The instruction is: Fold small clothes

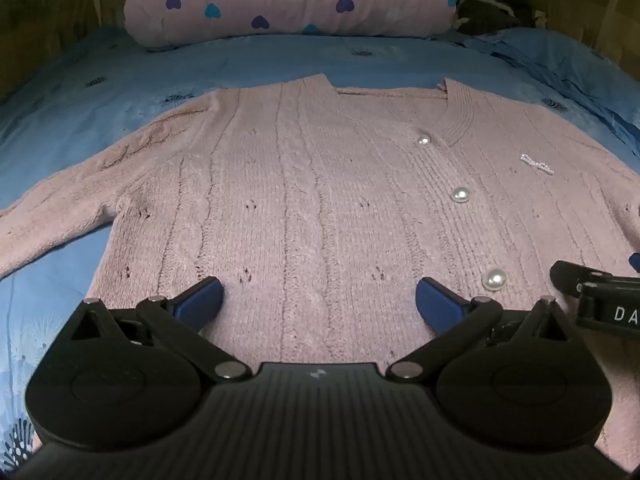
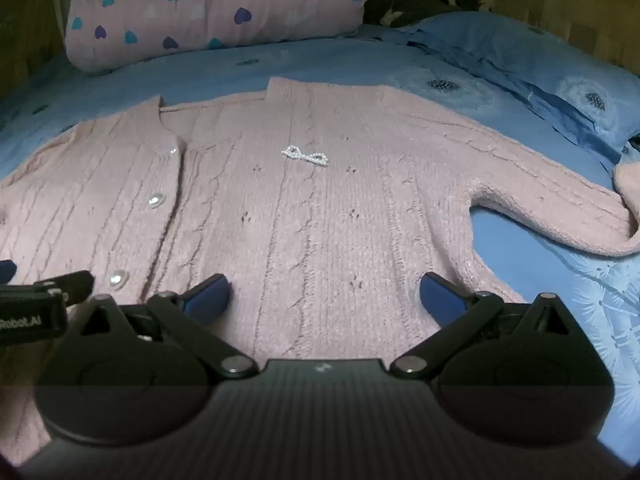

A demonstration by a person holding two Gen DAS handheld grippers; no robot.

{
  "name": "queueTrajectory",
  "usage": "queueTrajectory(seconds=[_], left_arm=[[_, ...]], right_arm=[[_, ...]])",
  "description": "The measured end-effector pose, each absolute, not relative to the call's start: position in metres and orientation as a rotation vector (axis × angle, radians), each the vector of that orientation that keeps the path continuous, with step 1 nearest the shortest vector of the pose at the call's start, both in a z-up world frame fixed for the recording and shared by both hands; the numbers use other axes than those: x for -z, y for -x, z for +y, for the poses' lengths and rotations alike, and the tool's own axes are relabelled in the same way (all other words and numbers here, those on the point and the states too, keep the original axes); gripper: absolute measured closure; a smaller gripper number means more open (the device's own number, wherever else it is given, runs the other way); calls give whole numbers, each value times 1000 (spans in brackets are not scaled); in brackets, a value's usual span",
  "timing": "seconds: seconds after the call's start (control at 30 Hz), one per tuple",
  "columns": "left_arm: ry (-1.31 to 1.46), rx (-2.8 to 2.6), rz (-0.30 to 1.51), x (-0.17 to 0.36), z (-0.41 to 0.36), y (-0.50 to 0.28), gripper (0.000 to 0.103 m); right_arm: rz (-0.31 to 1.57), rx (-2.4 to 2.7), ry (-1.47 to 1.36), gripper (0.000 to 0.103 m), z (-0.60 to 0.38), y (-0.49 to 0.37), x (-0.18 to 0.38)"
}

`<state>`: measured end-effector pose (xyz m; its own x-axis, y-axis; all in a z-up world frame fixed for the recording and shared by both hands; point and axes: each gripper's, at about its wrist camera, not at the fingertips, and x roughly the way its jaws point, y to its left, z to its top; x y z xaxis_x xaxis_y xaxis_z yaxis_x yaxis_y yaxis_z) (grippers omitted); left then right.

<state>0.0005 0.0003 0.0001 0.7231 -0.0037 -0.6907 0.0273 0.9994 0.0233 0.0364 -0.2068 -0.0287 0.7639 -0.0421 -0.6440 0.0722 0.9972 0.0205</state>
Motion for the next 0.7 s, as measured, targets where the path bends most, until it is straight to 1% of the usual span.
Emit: queueTrajectory(seconds=[0.7], left_arm=[[-26, 14, 750, -1, -3, 0, 0]], right_arm=[[703, 70, -28, 0, -206, -37, 30]])
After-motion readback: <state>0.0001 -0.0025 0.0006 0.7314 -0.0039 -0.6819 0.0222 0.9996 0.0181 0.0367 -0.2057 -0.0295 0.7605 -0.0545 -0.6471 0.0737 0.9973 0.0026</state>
